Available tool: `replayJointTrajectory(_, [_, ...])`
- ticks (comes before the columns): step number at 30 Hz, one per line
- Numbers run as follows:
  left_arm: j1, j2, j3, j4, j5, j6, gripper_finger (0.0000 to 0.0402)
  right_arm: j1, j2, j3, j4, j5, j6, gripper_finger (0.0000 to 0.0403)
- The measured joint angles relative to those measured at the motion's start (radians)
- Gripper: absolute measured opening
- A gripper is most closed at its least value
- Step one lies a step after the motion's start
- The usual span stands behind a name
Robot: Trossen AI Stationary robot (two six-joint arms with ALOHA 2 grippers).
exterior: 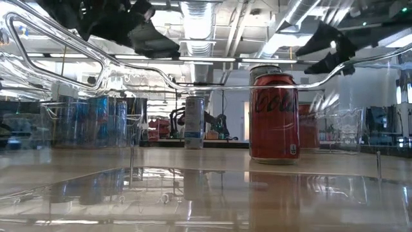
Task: Sort soda cans
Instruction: Put the red soda can into the top right transparent bin
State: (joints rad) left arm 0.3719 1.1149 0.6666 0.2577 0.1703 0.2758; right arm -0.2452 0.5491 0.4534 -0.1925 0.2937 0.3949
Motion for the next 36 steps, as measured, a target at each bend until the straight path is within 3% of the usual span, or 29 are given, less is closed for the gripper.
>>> replayJointTrajectory(8, [-0.128, 0.012, -0.003, -0.009, 0.0, -0.066, 0.0391, 0.345, 0.143, 0.0, 0.016, 0.2, 0.073, 0.0369])
replayJointTrajectory(15, [-0.274, 0.198, -0.003, 0.2, -0.001, -0.082, 0.0391, 0.521, 0.296, 0.0, 0.064, 0.221, 0.159, 0.0368])
replayJointTrajectory(21, [-0.293, 0.378, 0.025, 0.335, -0.036, -0.134, 0.0391, 0.595, 0.419, 0.0, 0.148, 0.224, 0.192, 0.0368])
replayJointTrajectory(29, [-0.279, 0.575, 0.123, 0.339, -0.057, -0.187, 0.0391, 0.597, 0.56, 0.004, 0.216, 0.175, 0.144, 0.0368])
replayJointTrajectory(36, [-0.285, 0.654, 0.185, 0.331, -0.055, -0.194, 0.0391, 0.597, 0.657, 0.064, 0.243, 0.1, 0.025, 0.0368])
